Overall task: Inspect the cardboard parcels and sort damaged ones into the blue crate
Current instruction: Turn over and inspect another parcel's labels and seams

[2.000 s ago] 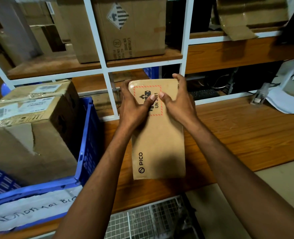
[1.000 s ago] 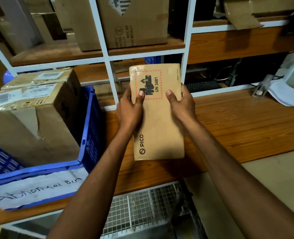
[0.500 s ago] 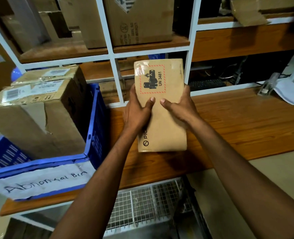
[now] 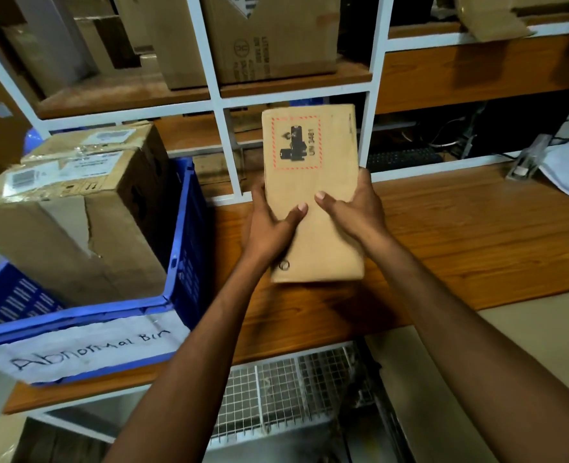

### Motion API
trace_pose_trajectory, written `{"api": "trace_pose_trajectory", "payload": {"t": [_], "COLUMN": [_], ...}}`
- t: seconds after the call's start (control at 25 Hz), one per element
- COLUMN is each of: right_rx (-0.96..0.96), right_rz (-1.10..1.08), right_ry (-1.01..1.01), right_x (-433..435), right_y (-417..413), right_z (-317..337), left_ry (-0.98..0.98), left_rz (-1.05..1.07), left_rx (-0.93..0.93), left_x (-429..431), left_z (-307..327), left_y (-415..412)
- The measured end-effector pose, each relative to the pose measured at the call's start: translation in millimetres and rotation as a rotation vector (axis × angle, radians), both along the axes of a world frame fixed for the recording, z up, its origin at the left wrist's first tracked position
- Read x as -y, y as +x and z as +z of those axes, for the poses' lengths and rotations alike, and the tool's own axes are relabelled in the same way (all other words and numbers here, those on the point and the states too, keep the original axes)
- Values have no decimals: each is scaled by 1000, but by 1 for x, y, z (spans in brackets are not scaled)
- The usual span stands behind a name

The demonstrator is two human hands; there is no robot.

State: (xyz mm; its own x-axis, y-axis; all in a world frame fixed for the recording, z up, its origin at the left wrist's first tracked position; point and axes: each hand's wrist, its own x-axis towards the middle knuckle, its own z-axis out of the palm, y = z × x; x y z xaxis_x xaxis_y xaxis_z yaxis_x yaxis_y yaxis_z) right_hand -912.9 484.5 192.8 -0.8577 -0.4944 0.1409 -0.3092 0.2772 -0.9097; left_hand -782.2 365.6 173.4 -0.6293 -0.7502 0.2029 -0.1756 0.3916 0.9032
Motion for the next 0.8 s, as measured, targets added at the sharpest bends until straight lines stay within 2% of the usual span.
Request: {"api": "trace_pose_trajectory", "payload": {"t": [0.12,0.2,0.28,0.44,0.48,0.56,0.6,0.68,0.72,0.8], "right_rx": [107,59,-40,59,28,-58,-18,140,158,49], "right_rz": [90,77,14,52,29,-22,-12,65,74,25], "right_ry": [11,80,130,111,124,143,130,100,109,145], "right_x": [-3,-6,-4,-8,-9,-7,-6,-7,-8,-9], "right_y": [-5,-7,-5,-3,-1,-1,-2,-6,-5,-2], "right_z": [-1,-2,-1,-4,-5,-7,-8,-6,-8,-11], "left_ry": [37,11,-53,188,171,19,-31,0,13,-76], "left_rz": [-60,-67,29,-116,-103,13,42,-2,-18,20], "left_rx": [21,45,78,62,71,97,110,131,152,200], "left_x": [0,0,4,9,8,6,6,2,0,1], "left_z": [1,-1,1,4,2,-3,-4,3,5,7], "left_y": [-3,-3,-2,3,6,6,7,8,9,9]}}
